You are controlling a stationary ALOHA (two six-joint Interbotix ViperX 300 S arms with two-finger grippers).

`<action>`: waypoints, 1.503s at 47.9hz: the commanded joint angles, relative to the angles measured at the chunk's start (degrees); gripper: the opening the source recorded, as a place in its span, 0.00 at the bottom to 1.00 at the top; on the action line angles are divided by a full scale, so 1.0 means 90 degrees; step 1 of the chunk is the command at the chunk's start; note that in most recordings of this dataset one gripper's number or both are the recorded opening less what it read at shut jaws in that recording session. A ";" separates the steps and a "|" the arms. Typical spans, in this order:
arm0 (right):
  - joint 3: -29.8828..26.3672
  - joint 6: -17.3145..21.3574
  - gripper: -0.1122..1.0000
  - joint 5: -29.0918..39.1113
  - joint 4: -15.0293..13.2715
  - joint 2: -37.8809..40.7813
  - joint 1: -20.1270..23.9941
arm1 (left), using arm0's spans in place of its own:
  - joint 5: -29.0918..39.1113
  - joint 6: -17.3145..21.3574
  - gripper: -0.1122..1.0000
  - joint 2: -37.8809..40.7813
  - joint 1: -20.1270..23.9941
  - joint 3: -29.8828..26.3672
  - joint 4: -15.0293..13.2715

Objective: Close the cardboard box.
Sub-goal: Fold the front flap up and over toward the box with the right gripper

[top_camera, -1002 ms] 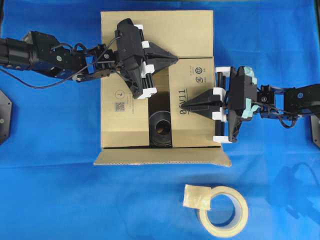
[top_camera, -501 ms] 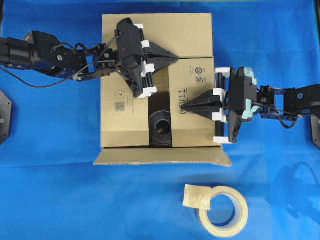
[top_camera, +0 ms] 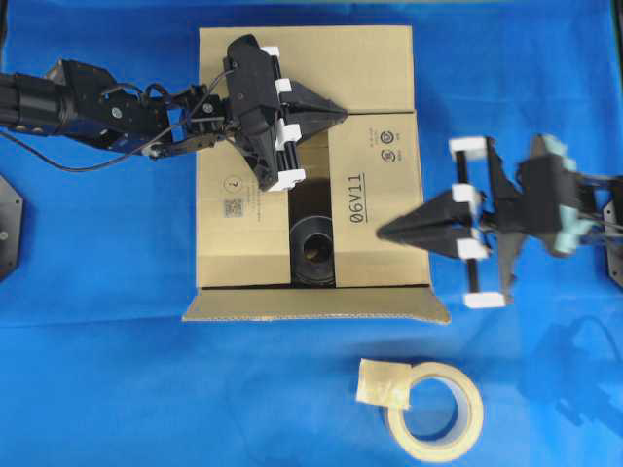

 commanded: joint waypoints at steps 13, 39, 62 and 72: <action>0.0059 -0.0117 0.10 -0.0176 -0.0176 -0.0674 0.1416 | -0.0010 -0.0020 0.10 -0.0078 0.0039 -0.0039 0.0010; 0.0449 -0.0088 0.10 -0.0547 -0.0098 0.0381 0.1953 | 0.0020 -0.0049 0.10 -0.0088 0.0039 -0.0020 0.0000; 0.0635 -0.0088 0.10 -0.0596 -0.0078 -0.0029 0.0801 | 0.0010 -0.0078 0.10 -0.0088 0.0039 -0.0010 0.0000; 0.0596 -0.0039 0.10 -0.0371 0.0244 0.0117 0.0156 | 0.0020 -0.0117 0.10 -0.0088 0.0029 -0.0010 0.0000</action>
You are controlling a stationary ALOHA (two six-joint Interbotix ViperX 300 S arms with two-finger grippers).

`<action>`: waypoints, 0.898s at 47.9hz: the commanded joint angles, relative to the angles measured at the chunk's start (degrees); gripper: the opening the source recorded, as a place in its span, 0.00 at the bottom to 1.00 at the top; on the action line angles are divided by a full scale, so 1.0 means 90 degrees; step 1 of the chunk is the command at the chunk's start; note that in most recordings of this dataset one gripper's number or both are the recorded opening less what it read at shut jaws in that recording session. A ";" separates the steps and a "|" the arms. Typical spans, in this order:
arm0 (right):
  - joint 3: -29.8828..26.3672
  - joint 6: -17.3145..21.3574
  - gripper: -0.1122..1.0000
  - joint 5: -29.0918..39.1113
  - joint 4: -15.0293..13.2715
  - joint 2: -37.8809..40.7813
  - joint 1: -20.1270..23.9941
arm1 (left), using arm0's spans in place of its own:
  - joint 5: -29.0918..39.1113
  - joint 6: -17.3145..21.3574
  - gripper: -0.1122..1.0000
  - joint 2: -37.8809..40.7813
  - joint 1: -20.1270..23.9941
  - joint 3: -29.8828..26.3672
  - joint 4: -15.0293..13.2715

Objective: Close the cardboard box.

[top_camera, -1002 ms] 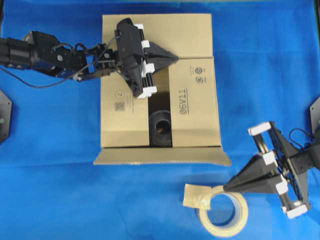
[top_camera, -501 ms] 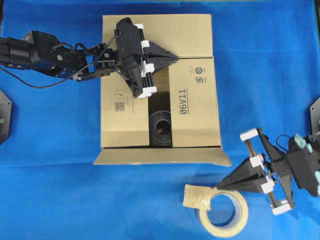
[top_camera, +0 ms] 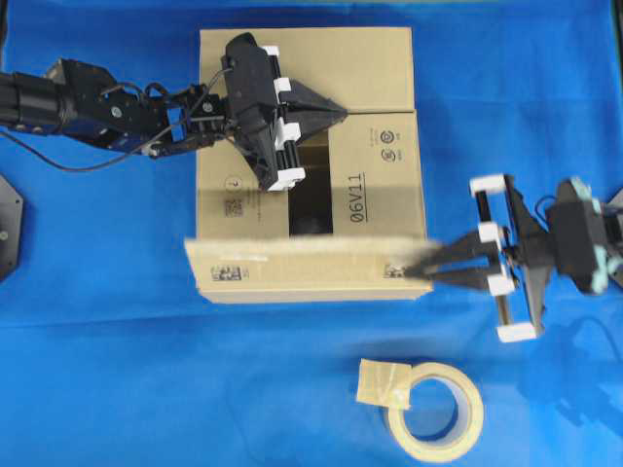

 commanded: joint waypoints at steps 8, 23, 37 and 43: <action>-0.0166 0.0010 0.10 0.0469 0.0352 0.0322 -0.0527 | -0.0020 -0.0010 0.10 -0.0098 0.0020 -0.0020 0.0000; -0.0332 0.0010 0.10 0.0742 0.0488 0.0938 -0.0674 | -0.0029 -0.0010 0.10 -0.0098 0.0020 -0.0020 0.0000; -0.0352 0.0010 0.10 0.0732 0.0596 0.1025 -0.0684 | -0.0020 -0.0020 0.10 -0.0176 0.0010 -0.0020 0.0000; -0.0361 0.0020 0.10 0.0713 0.0596 0.1016 -0.0684 | 0.0156 -0.0029 0.10 -0.0410 0.0000 -0.0049 0.0000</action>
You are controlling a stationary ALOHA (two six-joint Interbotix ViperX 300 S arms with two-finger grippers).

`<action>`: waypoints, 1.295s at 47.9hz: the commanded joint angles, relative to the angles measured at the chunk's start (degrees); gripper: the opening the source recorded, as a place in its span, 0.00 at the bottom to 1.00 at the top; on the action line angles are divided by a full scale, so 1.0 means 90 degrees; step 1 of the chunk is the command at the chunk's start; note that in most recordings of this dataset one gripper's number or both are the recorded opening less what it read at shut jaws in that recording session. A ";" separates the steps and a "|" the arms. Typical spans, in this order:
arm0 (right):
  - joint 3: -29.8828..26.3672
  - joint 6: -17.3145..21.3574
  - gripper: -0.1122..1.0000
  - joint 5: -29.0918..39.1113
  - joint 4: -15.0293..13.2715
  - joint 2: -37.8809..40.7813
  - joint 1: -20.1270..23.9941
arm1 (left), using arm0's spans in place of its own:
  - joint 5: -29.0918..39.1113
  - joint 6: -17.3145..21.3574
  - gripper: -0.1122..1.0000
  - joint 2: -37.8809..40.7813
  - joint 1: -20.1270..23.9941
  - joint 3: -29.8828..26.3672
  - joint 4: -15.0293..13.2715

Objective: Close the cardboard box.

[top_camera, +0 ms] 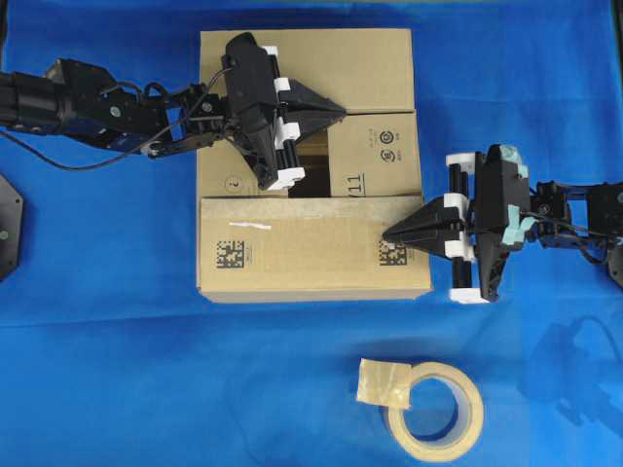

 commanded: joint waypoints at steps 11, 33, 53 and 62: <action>-0.0107 -0.0039 0.10 -0.0029 0.0020 -0.0020 -0.0020 | 0.1182 0.0078 0.10 -0.1191 0.0010 -0.0332 -0.0010; -0.0107 -0.0078 0.10 -0.0107 0.0020 -0.0020 -0.0020 | 0.3545 0.0752 0.10 -0.1621 0.0938 -0.1680 -0.0010; -0.0117 -0.0088 0.10 -0.0156 0.0010 -0.0010 -0.0020 | 0.5996 0.0752 0.10 -0.0752 0.1699 -0.2998 0.0010; -0.0117 -0.0088 0.10 -0.0156 0.0010 -0.0010 -0.0029 | 0.6689 0.0762 0.10 -0.0342 0.1787 -0.3281 0.0010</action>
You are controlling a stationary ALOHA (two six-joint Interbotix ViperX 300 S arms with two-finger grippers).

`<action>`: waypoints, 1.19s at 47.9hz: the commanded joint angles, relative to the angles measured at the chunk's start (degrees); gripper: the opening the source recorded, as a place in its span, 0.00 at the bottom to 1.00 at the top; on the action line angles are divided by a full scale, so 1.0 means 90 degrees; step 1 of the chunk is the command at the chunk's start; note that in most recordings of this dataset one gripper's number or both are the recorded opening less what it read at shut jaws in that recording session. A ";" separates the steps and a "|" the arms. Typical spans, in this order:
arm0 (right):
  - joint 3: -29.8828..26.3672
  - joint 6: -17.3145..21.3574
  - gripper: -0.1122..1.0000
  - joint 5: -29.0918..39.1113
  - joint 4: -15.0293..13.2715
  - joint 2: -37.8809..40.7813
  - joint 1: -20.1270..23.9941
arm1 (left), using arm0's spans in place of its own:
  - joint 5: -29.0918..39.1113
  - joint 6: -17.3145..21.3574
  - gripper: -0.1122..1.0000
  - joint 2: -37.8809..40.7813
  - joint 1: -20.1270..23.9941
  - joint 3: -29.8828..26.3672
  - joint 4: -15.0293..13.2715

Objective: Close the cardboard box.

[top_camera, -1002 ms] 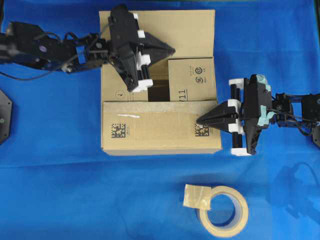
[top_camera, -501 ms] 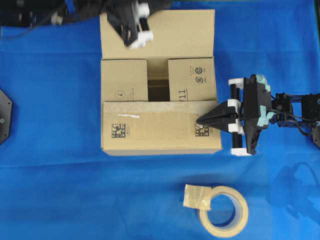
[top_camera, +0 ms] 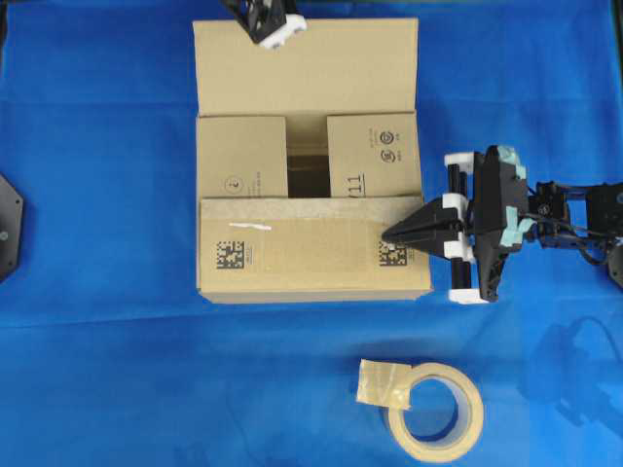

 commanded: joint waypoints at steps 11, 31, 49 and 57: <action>-0.0117 -0.0010 0.10 -0.0049 0.0000 -0.0029 -0.0020 | 0.0498 -0.0010 0.10 0.0244 0.0068 -0.0449 0.0010; -0.0117 -0.0029 0.10 -0.0137 0.0000 -0.0029 -0.0029 | 0.0986 -0.0020 0.10 0.0166 -0.0127 -0.0459 0.0010; -0.0117 -0.0029 0.10 -0.0137 0.0000 -0.0029 -0.0049 | 0.1494 -0.0156 0.10 -0.0283 -0.0410 -0.0430 0.0010; -0.0117 -0.0029 0.10 -0.0137 0.0000 -0.0029 -0.0059 | 0.1670 -0.0234 0.10 -0.0586 -0.0615 -0.0322 0.0010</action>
